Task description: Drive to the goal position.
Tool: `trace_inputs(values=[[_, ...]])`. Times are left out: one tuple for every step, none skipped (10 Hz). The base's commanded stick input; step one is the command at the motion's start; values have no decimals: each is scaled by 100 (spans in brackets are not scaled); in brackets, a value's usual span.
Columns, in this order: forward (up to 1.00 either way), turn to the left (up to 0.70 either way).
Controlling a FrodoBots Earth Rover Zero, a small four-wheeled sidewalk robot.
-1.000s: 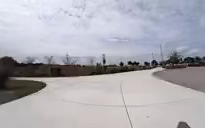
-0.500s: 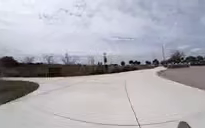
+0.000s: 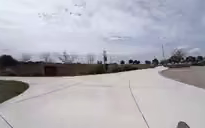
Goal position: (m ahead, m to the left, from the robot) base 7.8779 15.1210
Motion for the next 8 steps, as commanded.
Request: trace_inputs(values=[[100, -40], [100, -40], [100, -40], [100, -40], [100, -40], [100, -8], [100, 0], [100, 0]])
